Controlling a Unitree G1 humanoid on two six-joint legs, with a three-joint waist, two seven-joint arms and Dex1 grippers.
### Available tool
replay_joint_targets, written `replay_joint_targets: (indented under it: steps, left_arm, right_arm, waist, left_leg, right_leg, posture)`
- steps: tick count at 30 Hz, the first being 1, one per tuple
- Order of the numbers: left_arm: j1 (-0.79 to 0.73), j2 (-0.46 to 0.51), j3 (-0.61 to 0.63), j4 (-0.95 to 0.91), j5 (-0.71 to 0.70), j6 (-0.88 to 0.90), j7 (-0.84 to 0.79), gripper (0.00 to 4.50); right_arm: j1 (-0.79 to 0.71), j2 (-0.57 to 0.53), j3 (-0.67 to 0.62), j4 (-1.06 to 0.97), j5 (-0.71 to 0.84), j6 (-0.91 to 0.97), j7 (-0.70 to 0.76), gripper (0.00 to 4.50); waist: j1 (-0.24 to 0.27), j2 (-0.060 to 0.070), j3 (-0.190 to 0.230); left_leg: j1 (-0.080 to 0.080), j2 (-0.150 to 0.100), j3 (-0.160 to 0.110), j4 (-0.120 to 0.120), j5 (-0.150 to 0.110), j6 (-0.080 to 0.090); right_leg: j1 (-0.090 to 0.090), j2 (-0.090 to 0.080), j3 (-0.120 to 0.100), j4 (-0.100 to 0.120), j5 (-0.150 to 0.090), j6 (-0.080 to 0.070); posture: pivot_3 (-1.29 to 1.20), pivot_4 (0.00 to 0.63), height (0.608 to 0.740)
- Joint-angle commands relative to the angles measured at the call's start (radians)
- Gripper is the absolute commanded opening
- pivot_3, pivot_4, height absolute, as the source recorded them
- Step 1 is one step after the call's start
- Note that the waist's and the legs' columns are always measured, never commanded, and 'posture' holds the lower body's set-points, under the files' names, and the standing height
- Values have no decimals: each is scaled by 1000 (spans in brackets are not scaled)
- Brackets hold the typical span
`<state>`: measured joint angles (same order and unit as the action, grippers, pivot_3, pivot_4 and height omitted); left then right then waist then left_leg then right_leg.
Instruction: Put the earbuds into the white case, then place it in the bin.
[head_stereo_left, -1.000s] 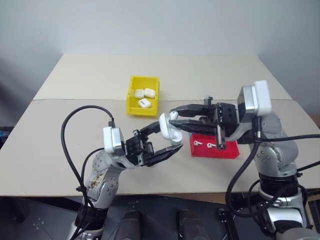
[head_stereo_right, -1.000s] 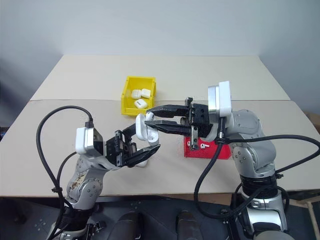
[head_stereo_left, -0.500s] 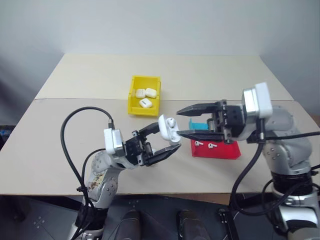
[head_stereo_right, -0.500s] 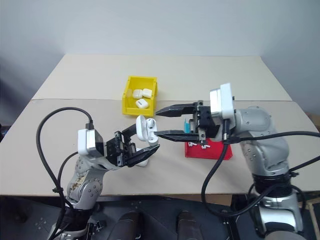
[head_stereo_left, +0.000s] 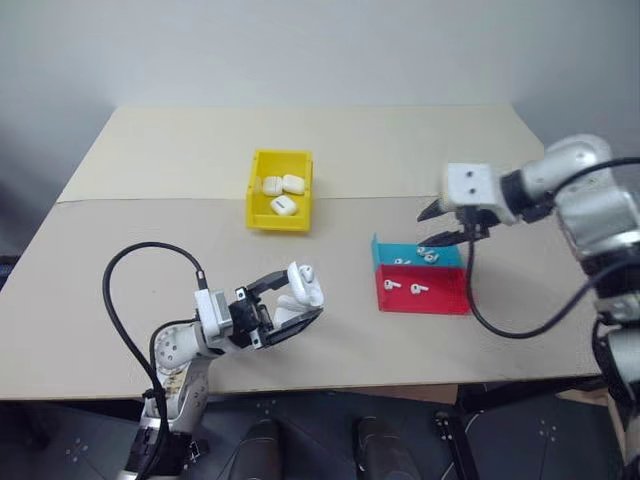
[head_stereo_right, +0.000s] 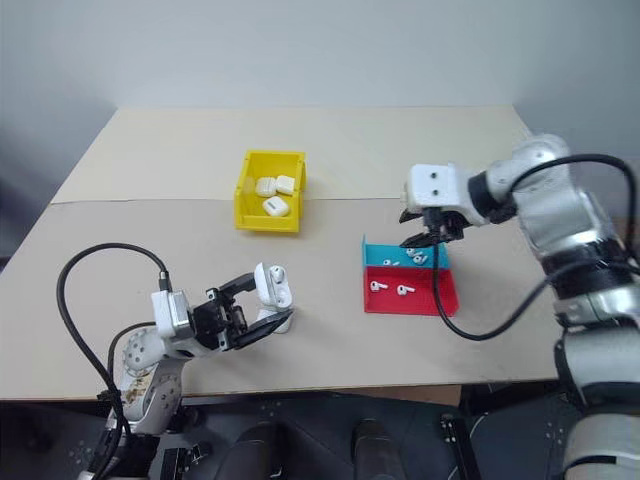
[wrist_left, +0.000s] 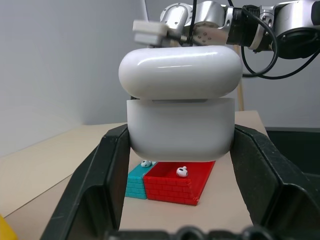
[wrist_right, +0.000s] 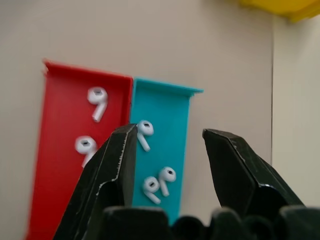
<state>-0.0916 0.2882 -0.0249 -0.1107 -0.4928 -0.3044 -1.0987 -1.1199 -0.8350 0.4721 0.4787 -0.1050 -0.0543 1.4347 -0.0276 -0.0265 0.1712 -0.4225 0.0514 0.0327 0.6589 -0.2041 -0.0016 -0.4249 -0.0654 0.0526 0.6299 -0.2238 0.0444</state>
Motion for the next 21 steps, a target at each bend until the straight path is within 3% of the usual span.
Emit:
replay_joint_targets:
  steps: [1,5,10,15,21]
  left_arm:
    - [13,-4,-8,-50,12,-22,32,2750]
    - [28,3,-13,-84,17,-9,61,2750]
    - [43,13,-13,-110,27,-3,95,2750]
    - [67,22,-18,-131,26,-4,113,2750]
    - [71,17,-33,-128,40,-13,132,2750]
  right_arm:
    - [-85,60,52,161,-108,-212,7,2548]
    - [-186,146,149,388,-262,-457,-48,2548]
    - [-269,225,189,596,-360,-592,-109,2548]
    - [-297,260,206,688,-438,-597,-150,2548]
    - [-318,259,147,760,-411,-537,-115,2548]
  waist:
    - [0,0,0]
    - [5,0,0]
    - [8,1,0]
    - [6,1,1]
    - [6,2,1]
  left_leg:
    - [0,0,0,0,0,0]
    - [0,0,1,0,0,0]
    - [0,0,1,0,0,0]
    - [1,0,1,0,0,0]
    - [1,0,2,0,0,0]
  right_leg:
    - [0,0,0,0,0,0]
    - [0,0,0,0,1,0]
    - [0,-1,1,0,1,0]
    - [0,0,1,1,1,-1]
    - [0,0,1,1,1,-1]
  posture:
    - [0,150,740]
    - [0,150,740]
    - [0,150,740]
    - [0,150,740]
    - [0,150,740]
